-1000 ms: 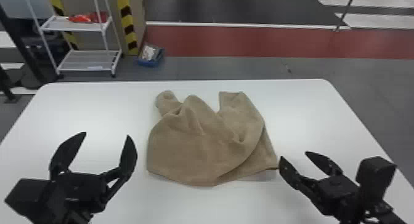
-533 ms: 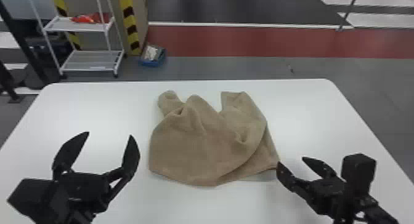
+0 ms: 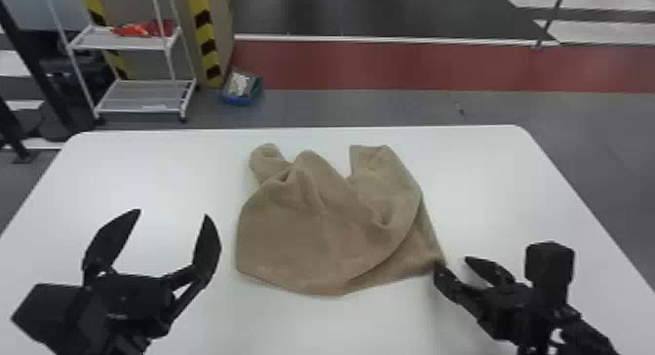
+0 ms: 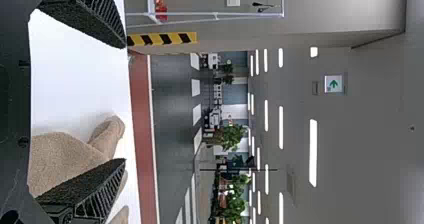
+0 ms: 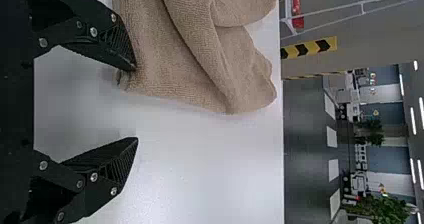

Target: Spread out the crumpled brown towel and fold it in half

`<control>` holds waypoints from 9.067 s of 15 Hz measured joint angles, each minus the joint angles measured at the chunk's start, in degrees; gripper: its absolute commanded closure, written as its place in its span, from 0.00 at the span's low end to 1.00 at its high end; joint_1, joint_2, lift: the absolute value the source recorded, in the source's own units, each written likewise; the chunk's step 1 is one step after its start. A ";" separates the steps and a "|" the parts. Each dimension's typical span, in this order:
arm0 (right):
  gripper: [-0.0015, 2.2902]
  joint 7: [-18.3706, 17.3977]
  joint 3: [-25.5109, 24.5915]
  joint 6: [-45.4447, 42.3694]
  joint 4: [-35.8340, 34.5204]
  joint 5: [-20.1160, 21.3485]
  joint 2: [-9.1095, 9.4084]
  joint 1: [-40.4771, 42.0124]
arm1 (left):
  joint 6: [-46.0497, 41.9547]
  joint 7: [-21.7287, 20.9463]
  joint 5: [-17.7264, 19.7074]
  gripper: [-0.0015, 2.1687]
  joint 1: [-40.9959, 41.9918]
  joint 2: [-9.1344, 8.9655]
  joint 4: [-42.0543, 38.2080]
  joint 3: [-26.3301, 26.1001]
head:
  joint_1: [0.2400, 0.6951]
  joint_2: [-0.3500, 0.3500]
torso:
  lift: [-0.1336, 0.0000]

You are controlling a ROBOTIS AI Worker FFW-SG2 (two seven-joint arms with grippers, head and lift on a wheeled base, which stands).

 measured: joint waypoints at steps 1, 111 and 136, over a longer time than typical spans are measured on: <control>0.22 0.11 0.00 0.05 0.25 -0.27 0.05 -0.25 | 0.03 0.00 0.00 0.03 0.02 0.00 0.02 0.00 | 1.00 0.45 | 0.07; 0.04 0.33 -20.15 -12.27 4.10 2.57 1.20 -1.73 | 2.44 -0.16 -1.32 0.03 -1.00 0.17 2.63 -2.02 | 1.00 0.06 | 0.07; 0.15 0.17 27.03 2.61 1.84 22.45 3.90 -9.62 | 2.43 0.09 -1.41 0.03 -0.80 0.18 3.24 -1.67 | 1.00 0.83 | 0.07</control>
